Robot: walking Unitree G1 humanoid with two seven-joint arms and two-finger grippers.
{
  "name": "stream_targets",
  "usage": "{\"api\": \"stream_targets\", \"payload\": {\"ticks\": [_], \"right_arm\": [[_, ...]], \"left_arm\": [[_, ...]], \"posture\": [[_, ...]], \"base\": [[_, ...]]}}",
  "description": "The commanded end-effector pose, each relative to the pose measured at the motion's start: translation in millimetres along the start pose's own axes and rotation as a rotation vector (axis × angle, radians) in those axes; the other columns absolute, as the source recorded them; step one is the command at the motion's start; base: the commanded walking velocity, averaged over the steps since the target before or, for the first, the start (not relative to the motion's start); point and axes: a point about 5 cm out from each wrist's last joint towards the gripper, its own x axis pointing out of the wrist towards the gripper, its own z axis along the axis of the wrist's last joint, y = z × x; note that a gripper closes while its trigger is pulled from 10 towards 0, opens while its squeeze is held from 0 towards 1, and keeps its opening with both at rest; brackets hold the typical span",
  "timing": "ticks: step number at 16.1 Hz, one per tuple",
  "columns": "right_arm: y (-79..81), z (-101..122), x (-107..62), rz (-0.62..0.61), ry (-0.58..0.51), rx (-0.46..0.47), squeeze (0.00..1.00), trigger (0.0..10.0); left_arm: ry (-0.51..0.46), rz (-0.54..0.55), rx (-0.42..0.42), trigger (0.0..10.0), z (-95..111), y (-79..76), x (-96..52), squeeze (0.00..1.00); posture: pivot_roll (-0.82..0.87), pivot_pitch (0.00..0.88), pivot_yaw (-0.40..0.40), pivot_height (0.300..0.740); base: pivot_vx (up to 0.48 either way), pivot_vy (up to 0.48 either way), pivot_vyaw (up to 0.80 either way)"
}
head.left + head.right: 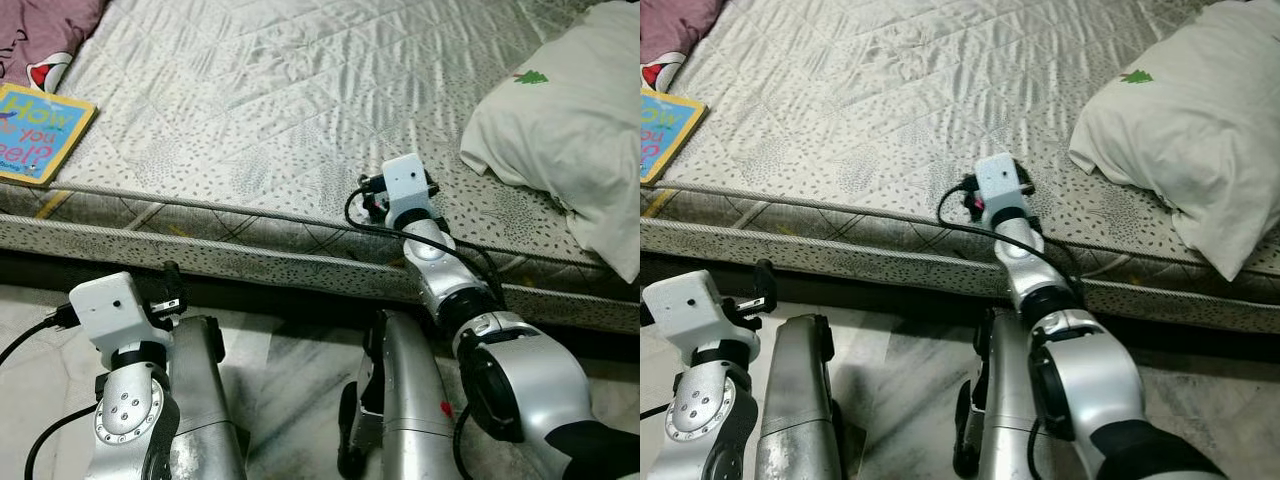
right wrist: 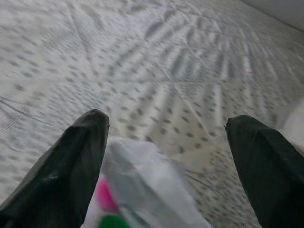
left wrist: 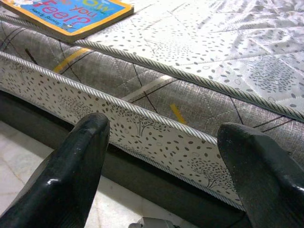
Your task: Clean up the room
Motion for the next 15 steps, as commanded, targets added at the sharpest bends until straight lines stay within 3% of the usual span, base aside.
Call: {"api": "stream_targets", "payload": {"ticks": [1,2,3,10,11,12,15], "right_arm": [[-3.0,-5.4,-0.2,-0.002,0.043,-0.027,0.37,10.0],[-3.6,-7.6,-0.7,0.0,0.057,-0.038,0.09,10.0],[-3.6,-10.5,-1.5,0.005,0.073,-0.048,0.0,10.0],[19.0,-41.8,-14.6,0.139,0.254,-0.028,0.0,9.7],[21.3,-43.4,-15.6,0.15,0.264,-0.028,0.0,4.1],[23.7,-43.6,-15.9,0.158,0.269,-0.008,0.0,0.0],[24.7,-38.1,-13.2,0.146,0.255,0.016,0.0,0.0]], "left_arm": [[0.016,0.014,-0.018,10.0,-1.1,-1.0,-4.4,0.0],[0.017,0.014,-0.017,10.0,-1.0,-0.7,-4.4,0.0],[0.018,0.015,-0.016,10.0,-1.1,-0.3,-4.4,0.0],[0.013,0.001,-0.015,10.0,1.3,-2.3,3.1,0.0],[0.012,0.002,-0.014,10.0,1.7,-1.7,3.7,0.0],[0.009,0.003,-0.013,10.0,2.3,-1.1,4.9,0.0],[-0.003,0.006,-0.015,10.0,3.7,-1.5,8.7,0.0]], "posture": [[0.26,0.245,-0.08,0.489],[0.26,0.248,-0.08,0.489],[0.26,0.249,-0.078,0.489],[0.27,0.234,-0.069,0.489],[0.27,0.23,-0.07,0.489],[0.27,0.224,-0.07,0.489],[0.27,0.205,-0.072,0.489]], "base": [[0.0,0.0,0.0],[0.0,0.0,0.0],[0.0,0.0,0.0],[0.0,0.0,0.0],[0.0,0.0,0.0],[0.0,0.0,0.0],[0.0,0.0,0.0]]}}
